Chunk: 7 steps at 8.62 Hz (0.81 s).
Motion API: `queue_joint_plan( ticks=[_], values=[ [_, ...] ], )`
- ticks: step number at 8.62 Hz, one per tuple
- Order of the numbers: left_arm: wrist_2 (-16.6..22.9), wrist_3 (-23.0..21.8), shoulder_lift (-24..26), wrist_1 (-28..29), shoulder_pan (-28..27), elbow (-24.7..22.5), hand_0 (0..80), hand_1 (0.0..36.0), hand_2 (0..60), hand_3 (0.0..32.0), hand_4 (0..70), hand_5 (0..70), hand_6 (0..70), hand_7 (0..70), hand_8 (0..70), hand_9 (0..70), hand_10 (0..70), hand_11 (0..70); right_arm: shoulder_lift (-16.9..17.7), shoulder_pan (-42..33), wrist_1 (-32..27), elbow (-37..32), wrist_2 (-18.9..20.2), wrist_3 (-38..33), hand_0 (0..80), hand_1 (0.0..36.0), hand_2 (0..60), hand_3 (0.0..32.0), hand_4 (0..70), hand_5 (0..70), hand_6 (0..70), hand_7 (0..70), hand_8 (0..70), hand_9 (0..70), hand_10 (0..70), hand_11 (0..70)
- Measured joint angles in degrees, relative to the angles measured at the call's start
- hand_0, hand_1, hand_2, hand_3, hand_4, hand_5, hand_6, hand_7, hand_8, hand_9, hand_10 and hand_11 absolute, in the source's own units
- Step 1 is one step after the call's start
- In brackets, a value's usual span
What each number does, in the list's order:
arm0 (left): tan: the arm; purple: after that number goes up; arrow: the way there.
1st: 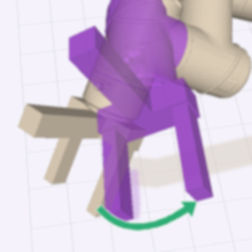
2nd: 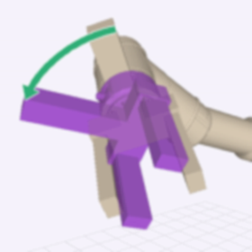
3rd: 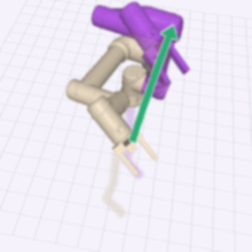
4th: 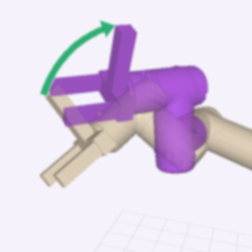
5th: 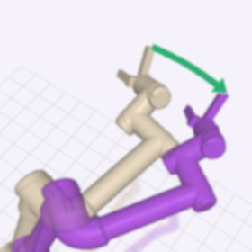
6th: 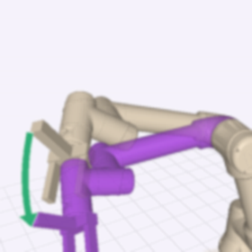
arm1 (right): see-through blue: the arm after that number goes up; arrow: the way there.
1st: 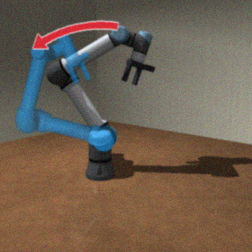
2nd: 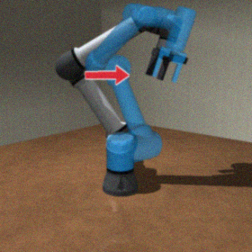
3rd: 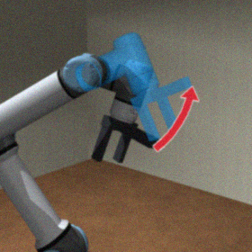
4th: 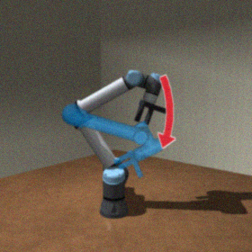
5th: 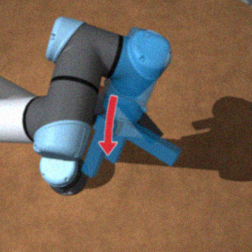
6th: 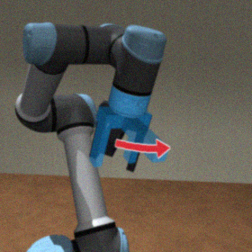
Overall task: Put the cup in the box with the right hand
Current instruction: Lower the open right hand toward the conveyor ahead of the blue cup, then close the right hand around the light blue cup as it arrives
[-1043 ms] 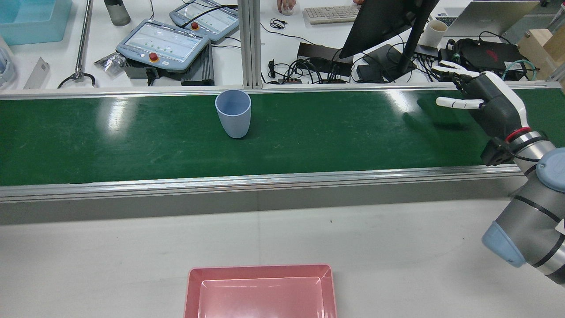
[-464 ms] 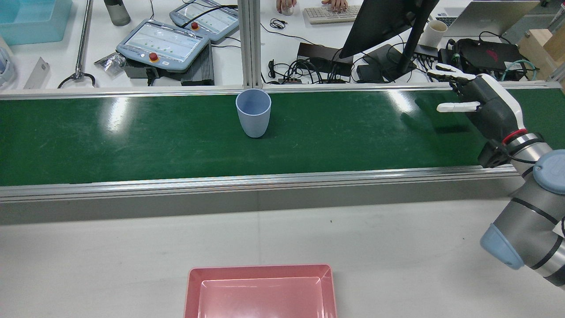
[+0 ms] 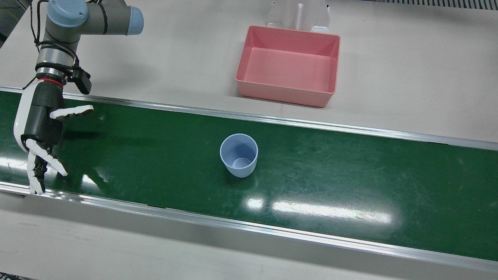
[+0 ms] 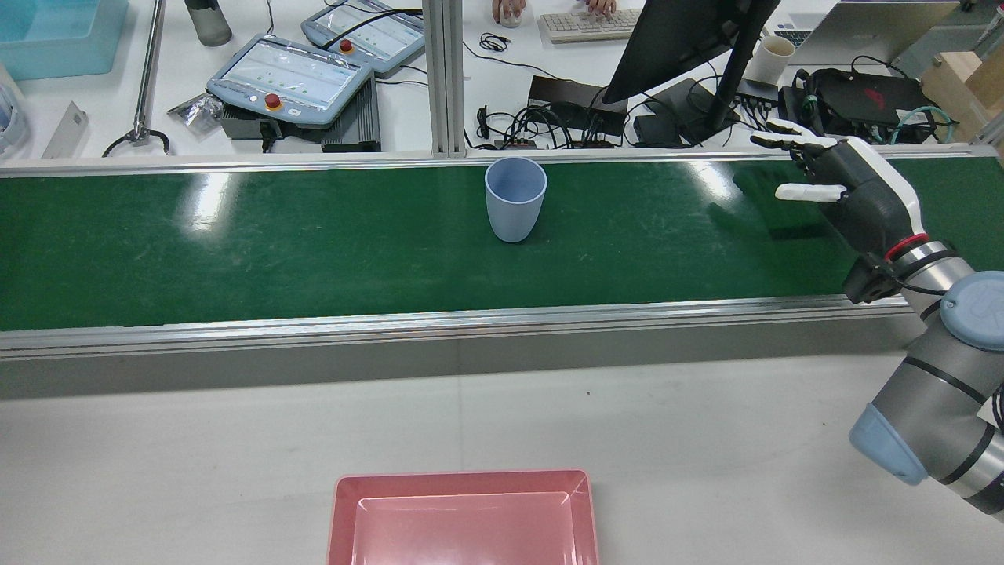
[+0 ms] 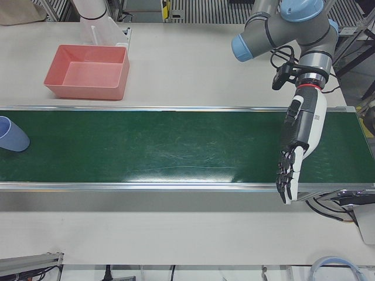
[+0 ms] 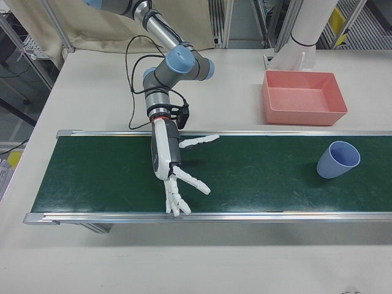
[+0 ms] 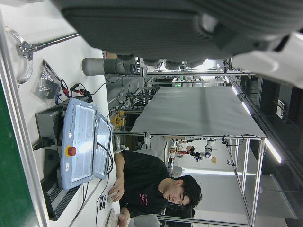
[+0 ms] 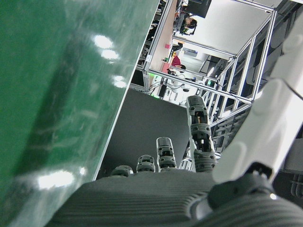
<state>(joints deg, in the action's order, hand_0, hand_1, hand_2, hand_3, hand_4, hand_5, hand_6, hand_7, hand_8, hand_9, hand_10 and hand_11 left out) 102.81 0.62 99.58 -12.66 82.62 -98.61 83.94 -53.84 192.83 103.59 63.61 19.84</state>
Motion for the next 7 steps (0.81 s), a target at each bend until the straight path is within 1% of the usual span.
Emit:
queue_joint_plan(
  ticks=[1,2,3,4,5,6,7],
  values=[
    [0.0,0.0,0.0,0.0,0.0,0.0,0.0,0.0,0.0,0.0,0.0,0.0,0.0,0.0,0.0,0.0,0.0,0.0,0.0,0.1,0.0,0.2,0.0,0.0,46.4,3.7,2.0,0.0,26.0,2.0,4.2,19.5,2.5,8.5,0.0,0.7],
    [0.0,0.0,0.0,0.0,0.0,0.0,0.0,0.0,0.0,0.0,0.0,0.0,0.0,0.0,0.0,0.0,0.0,0.0,0.1,0.2,0.0,0.3,0.0,0.0,45.0,5.6,6.4,0.0,23.3,2.0,4.2,19.4,2.5,8.5,0.0,0.7],
    [0.0,0.0,0.0,0.0,0.0,0.0,0.0,0.0,0.0,0.0,0.0,0.0,0.0,0.0,0.0,0.0,0.0,0.0,0.1,0.5,0.0,0.5,0.0,0.1,45.5,4.7,4.3,0.0,25.1,1.9,4.2,19.4,2.5,8.4,0.0,0.6],
    [-0.1,0.0,0.0,0.0,0.0,0.0,0.0,0.0,0.0,0.0,0.0,0.0,0.0,0.0,0.0,0.0,0.0,0.0,0.1,1.1,0.0,0.7,0.0,0.2,46.9,3.0,0.0,0.0,27.6,1.9,4.1,19.4,2.5,8.4,0.0,0.6],
    [-0.1,0.0,0.0,0.0,0.0,0.0,0.0,0.0,0.0,0.0,0.0,0.0,0.0,0.0,0.0,0.0,0.0,0.0,0.1,1.7,0.0,0.8,-0.1,0.2,45.1,5.8,6.6,0.0,23.6,2.0,4.1,19.3,2.5,8.4,0.0,0.8],
    [0.0,0.0,0.0,0.0,0.0,0.0,0.0,0.0,0.0,0.0,0.0,0.0,0.0,0.0,0.0,0.0,0.0,0.0,0.1,2.1,0.0,1.0,-0.1,0.3,46.3,4.0,2.2,0.0,25.7,2.0,4.2,19.2,2.5,8.3,0.2,1.0],
    [0.0,0.0,0.0,0.0,0.0,0.0,0.0,0.0,0.0,0.0,0.0,0.0,0.0,0.0,0.0,0.0,0.0,0.0,0.1,2.3,0.0,1.1,-0.1,0.3,45.6,4.8,4.4,0.0,25.1,2.0,4.2,19.6,2.5,8.4,0.1,0.9]
  ],
)
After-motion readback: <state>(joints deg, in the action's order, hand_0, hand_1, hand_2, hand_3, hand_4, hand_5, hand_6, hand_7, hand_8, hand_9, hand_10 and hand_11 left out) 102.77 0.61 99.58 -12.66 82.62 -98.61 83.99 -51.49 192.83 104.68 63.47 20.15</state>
